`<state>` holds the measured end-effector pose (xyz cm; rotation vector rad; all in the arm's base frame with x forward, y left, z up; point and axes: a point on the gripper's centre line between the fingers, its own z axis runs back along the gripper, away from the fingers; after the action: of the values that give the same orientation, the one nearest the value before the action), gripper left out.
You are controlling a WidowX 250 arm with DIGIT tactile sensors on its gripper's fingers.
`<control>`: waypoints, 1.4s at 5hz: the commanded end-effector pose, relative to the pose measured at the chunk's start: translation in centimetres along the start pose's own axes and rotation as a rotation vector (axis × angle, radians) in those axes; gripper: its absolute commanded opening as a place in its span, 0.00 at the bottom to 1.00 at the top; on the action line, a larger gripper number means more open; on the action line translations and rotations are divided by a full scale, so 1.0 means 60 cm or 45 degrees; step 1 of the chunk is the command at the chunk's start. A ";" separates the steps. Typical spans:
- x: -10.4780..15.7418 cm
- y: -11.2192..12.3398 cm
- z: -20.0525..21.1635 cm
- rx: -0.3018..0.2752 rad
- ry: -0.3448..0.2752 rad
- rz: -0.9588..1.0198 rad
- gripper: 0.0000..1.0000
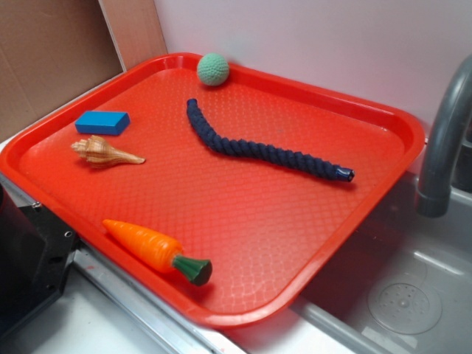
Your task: Grab the shell.
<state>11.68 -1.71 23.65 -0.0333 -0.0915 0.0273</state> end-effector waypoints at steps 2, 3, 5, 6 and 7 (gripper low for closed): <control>0.006 0.002 -0.008 0.017 -0.023 -0.085 1.00; 0.015 0.024 -0.021 0.041 -0.045 -0.200 1.00; 0.039 0.069 -0.076 0.074 -0.090 -0.598 1.00; 0.047 0.086 -0.105 0.035 -0.131 -0.759 1.00; 0.058 0.105 -0.147 0.013 -0.127 -0.867 1.00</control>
<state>15.39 4.15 14.29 -0.0120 -0.1739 -0.6597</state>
